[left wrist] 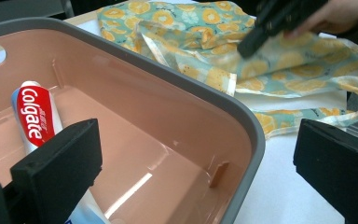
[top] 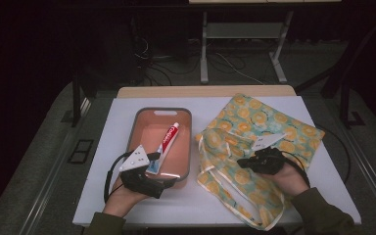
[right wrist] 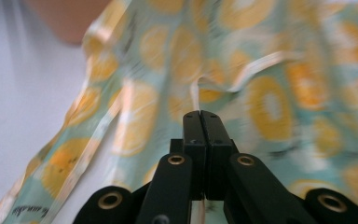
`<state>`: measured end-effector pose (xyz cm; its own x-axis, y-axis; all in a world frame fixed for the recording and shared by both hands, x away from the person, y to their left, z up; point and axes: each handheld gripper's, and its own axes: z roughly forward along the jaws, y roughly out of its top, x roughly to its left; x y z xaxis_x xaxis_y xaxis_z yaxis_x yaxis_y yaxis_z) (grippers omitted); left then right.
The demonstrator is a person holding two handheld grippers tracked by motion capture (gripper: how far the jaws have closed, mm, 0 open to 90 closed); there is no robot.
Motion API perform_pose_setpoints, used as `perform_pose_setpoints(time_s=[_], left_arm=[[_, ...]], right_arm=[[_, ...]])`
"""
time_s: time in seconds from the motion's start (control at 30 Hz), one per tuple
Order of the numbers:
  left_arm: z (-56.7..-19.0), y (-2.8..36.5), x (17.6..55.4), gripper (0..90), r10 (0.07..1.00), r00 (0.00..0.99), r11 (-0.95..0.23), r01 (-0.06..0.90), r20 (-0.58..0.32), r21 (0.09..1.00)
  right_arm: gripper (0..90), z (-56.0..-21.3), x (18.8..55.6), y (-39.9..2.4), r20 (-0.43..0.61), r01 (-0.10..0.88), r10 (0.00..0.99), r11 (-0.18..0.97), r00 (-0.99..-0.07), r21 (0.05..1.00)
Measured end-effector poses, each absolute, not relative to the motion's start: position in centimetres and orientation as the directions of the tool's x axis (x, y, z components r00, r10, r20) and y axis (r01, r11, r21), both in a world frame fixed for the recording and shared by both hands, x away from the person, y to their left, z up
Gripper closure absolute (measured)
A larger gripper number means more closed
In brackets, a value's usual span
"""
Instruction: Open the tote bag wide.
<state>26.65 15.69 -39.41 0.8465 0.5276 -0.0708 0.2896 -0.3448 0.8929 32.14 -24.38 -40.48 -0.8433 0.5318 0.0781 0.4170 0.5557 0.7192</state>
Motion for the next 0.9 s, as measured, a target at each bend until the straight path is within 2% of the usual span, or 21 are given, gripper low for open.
perform_pose_setpoints(time_s=[0.37, 0.9], left_arm=[[-39.2, 15.7, 26.8, 0.0, 0.533, 0.843, -0.345, 0.294, -0.072, 0.892], [-36.4, 16.0, 28.3, 0.0, 0.543, 0.838, -0.334, 0.280, -0.059, 0.900]], right_arm=[[89.8, -38.8, 35.3, -29.8, 0.085, 0.466, 0.714, 0.358, -0.695, 0.809], [89.7, -38.8, 35.6, -30.1, 0.083, 0.463, 0.723, 0.346, -0.686, 0.817]])
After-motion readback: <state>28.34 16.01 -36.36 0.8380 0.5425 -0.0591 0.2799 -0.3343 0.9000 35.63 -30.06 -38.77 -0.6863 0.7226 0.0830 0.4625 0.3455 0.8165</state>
